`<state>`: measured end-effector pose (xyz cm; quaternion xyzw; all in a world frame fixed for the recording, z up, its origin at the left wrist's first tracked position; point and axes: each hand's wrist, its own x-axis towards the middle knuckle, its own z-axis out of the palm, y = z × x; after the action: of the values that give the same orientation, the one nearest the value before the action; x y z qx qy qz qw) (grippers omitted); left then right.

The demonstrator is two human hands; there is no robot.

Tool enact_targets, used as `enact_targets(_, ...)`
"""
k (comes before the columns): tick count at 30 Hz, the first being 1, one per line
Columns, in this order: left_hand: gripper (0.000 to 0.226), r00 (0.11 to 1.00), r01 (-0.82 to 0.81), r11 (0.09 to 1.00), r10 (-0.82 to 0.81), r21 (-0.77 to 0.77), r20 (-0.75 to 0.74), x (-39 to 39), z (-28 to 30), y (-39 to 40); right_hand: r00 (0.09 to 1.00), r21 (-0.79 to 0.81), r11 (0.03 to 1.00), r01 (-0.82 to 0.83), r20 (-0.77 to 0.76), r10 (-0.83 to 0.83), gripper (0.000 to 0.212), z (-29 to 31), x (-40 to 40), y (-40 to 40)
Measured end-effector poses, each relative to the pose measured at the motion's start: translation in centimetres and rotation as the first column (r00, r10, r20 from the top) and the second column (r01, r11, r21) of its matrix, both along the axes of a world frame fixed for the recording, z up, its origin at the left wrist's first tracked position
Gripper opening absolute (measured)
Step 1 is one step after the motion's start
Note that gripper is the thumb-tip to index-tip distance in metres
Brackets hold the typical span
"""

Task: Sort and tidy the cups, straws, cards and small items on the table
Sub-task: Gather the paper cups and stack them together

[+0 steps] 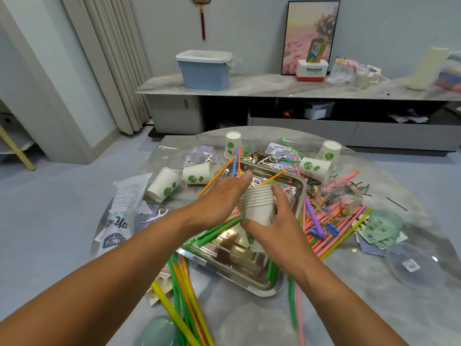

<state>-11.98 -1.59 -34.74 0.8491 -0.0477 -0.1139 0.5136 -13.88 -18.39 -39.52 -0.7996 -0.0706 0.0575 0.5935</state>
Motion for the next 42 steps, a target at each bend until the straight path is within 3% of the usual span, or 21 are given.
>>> enact_targets(2,0.055,0.969,-0.205,0.978,0.197,0.037,0.149,1.4,-0.8,1.2,1.000,0.040,0.999,0.026,0.005,-0.026,0.106,-0.1,0.1,-0.2)
enact_targets(4,0.042,0.857,-0.484,0.855,0.421,0.185,0.299,3.4,-1.8,3.6,0.999,0.064,0.997,0.039,-0.006,-0.038,0.107,-0.1,0.2,-0.4)
enact_targets(5,0.045,0.823,-0.556,0.772,0.459,0.308,0.335,4.2,-2.3,5.2,0.999,0.071,0.997,0.040,-0.016,-0.039,0.108,0.1,0.1,-0.4)
enact_targets(7,0.062,0.831,-0.554,0.637,0.468,0.537,0.301,5.7,-3.6,8.1,0.999,0.065,0.997,0.034,-0.027,-0.032,0.108,0.0,0.2,-0.5)
enact_targets(9,0.068,0.841,-0.505,0.555,0.488,0.661,0.233,6.5,-4.6,10.2,0.999,0.075,0.997,0.020,-0.040,-0.017,0.108,0.1,0.1,-0.4)
enact_targets(16,0.079,0.841,-0.464,0.516,0.513,0.720,0.174,8.2,-6.4,11.6,0.998,0.067,0.998,0.017,-0.054,-0.013,0.108,-0.3,0.4,-0.3)
enact_targets(23,0.092,0.836,-0.473,0.577,0.533,0.666,0.132,7.9,-6.6,10.8,0.999,0.041,0.999,0.026,-0.048,-0.024,0.106,-0.4,0.3,-0.2)
enact_targets(25,0.099,0.829,-0.499,0.611,0.544,0.614,0.133,7.7,-6.0,10.5,0.998,0.052,0.998,0.032,-0.048,-0.029,0.106,-0.5,0.3,-0.2)
enact_targets(28,0.107,0.804,-0.581,0.713,0.578,0.393,0.140,7.3,-4.6,9.6,0.998,0.034,0.999,0.028,-0.053,-0.026,0.107,-0.5,0.4,-0.4)
enact_targets(30,0.109,0.817,-0.576,0.794,0.568,0.192,0.100,6.6,-3.6,8.5,0.998,-0.024,1.000,-0.006,-0.062,0.004,0.108,-0.5,0.4,-0.4)
enact_targets(32,0.107,0.861,-0.509,0.857,0.508,-0.086,-0.030,5.6,-2.7,7.0,0.996,-0.101,0.993,-0.054,-0.075,0.047,0.109,-0.5,0.2,-0.4)
enact_targets(35,0.087,0.893,-0.451,0.778,0.388,-0.437,-0.230,4.3,-1.8,4.2,0.993,-0.183,0.977,-0.108,-0.073,0.096,0.108,-0.6,-0.2,0.0)
enact_targets(38,0.068,0.898,-0.432,0.770,0.317,-0.470,-0.306,3.1,-1.7,1.6,0.992,-0.191,0.975,-0.116,-0.068,0.105,0.107,-0.6,-0.5,0.3)
enact_targets(42,0.060,0.844,-0.488,0.797,0.328,-0.355,-0.425,2.5,-2.4,0.0,0.995,-0.189,0.980,-0.064,-0.087,0.048,0.100,-0.4,-0.3,0.2)
